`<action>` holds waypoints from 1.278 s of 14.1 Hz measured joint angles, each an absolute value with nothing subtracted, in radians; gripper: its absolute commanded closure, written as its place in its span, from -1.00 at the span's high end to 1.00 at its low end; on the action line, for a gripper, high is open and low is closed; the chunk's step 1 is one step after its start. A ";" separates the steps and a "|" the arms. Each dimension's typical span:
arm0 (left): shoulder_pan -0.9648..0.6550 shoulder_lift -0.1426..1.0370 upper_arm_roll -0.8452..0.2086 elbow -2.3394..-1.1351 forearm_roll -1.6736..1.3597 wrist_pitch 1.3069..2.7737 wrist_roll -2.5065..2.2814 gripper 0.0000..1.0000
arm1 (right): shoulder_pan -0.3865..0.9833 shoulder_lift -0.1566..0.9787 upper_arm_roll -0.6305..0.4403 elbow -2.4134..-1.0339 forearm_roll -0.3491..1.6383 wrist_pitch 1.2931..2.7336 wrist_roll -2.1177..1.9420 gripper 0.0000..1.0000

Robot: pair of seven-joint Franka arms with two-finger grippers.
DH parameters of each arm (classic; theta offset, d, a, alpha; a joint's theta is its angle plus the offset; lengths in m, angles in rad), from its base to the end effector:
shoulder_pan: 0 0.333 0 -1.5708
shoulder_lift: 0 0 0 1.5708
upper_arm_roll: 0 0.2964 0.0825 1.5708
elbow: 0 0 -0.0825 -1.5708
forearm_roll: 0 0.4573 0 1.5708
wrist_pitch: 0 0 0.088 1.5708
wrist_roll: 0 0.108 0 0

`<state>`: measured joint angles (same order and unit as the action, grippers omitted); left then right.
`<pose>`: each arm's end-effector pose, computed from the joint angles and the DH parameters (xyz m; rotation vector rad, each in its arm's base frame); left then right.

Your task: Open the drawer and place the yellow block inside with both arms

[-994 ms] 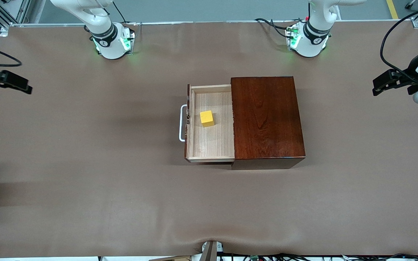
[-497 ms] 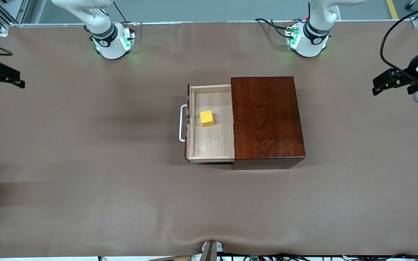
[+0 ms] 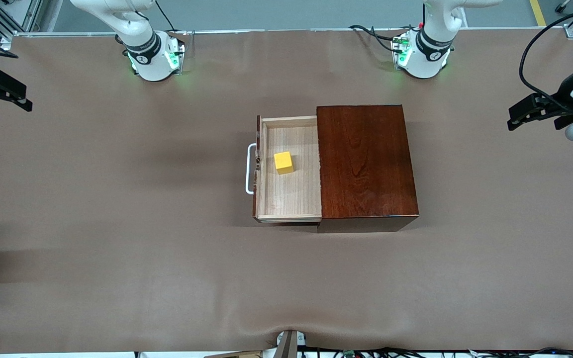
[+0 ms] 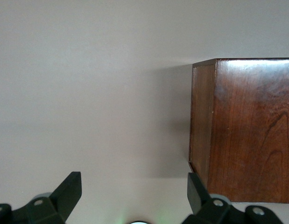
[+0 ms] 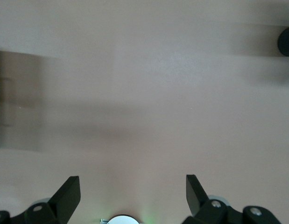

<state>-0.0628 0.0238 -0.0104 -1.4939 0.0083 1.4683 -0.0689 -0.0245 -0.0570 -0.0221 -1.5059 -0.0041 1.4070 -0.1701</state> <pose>0.6228 -0.0446 0.6218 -3.1291 0.0057 0.0762 0.5921 -0.0285 0.6595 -3.1332 -0.1929 0.0659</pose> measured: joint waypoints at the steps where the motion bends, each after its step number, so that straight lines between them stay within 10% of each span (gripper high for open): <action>1: -0.063 0.024 -0.009 -1.494 0.008 1.468 -0.068 1.00 | -0.018 -0.057 -0.020 -1.503 -0.004 1.405 -0.171 1.00; 18: -0.062 0.024 -0.007 -1.494 0.008 1.469 -0.066 1.00 | 0.030 -0.056 -0.026 -1.502 -0.040 1.405 -0.171 1.00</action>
